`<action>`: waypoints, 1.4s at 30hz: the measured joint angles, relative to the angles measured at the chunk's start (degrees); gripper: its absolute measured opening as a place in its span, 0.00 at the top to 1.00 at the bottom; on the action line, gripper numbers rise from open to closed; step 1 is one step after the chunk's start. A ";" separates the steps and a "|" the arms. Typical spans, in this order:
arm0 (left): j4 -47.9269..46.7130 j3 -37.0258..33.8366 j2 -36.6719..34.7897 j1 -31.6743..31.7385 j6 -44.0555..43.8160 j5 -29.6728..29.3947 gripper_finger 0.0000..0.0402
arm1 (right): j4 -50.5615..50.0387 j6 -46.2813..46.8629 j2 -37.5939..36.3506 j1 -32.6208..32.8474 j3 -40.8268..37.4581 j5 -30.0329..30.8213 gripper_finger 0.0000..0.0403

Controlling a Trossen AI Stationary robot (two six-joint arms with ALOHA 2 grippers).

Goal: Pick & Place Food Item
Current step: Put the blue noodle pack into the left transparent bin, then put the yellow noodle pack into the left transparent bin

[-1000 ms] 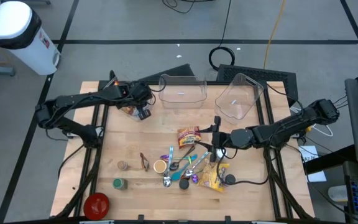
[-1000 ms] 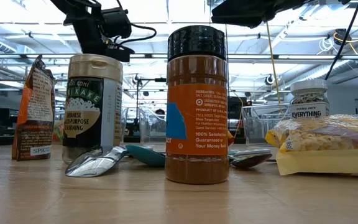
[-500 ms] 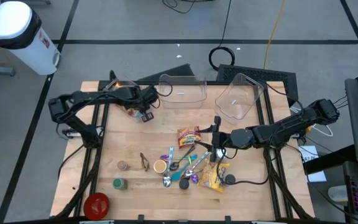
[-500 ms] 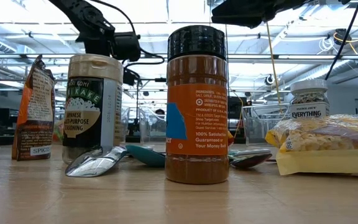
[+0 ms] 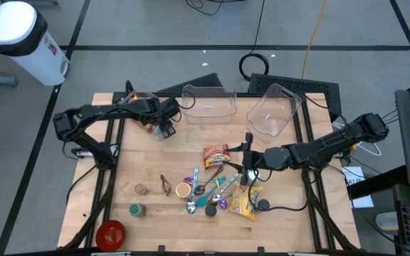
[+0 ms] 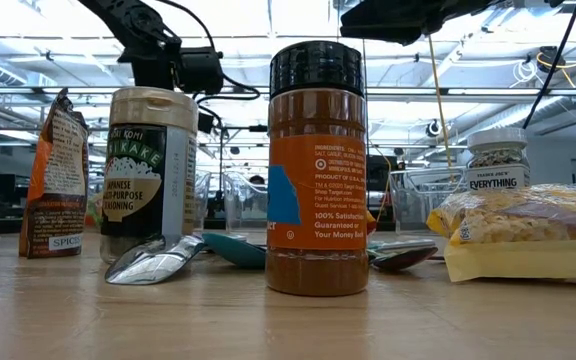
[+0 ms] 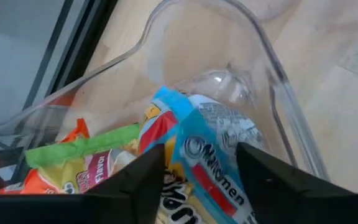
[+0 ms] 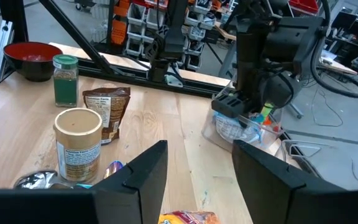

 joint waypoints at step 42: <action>43.71 -34.49 -59.06 -15.41 -1.71 25.99 0.27 | -2.68 0.87 0.00 0.15 -0.02 0.01 0.57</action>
